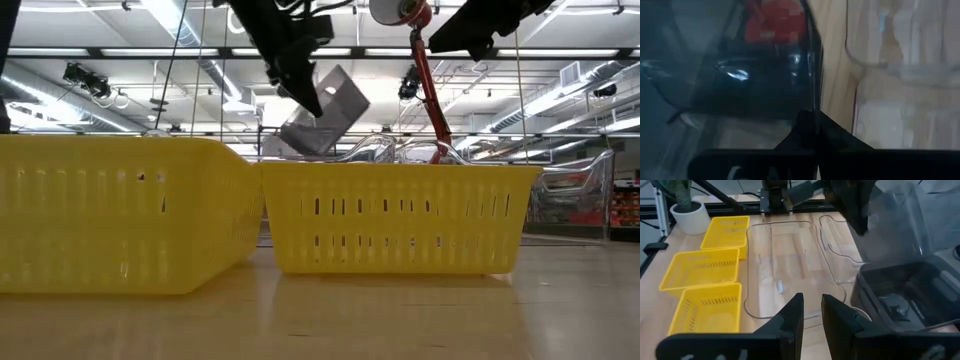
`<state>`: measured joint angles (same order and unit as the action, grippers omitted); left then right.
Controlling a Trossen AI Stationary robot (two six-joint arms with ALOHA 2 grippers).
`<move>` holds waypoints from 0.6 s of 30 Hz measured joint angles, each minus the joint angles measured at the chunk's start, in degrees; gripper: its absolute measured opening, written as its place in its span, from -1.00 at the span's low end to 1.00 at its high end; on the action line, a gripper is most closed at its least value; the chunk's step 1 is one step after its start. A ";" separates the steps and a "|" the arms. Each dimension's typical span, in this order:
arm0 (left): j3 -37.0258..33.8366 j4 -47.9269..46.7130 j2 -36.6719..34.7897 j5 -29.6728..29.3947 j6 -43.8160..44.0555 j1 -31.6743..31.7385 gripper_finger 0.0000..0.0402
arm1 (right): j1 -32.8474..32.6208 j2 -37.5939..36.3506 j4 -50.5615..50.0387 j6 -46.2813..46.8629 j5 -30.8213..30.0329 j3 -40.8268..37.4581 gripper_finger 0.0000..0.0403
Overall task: Stack baskets by color
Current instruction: Stack the left black bin on the black bins
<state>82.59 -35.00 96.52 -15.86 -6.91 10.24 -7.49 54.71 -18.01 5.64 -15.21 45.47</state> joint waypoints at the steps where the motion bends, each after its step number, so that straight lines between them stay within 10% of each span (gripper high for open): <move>1: 0.00 1.30 0.47 0.07 -0.21 -0.02 -1.00 | -0.14 0.01 0.00 -0.13 -0.47 0.00 -0.64; 18: 2.27 -0.59 6.04 4.15 0.29 2.33 -1.00 | -1.56 0.01 0.66 -0.73 -1.24 0.00 -0.64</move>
<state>84.86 -35.59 102.56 -11.71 -6.62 12.57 -9.05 54.72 -17.34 4.91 -16.45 45.47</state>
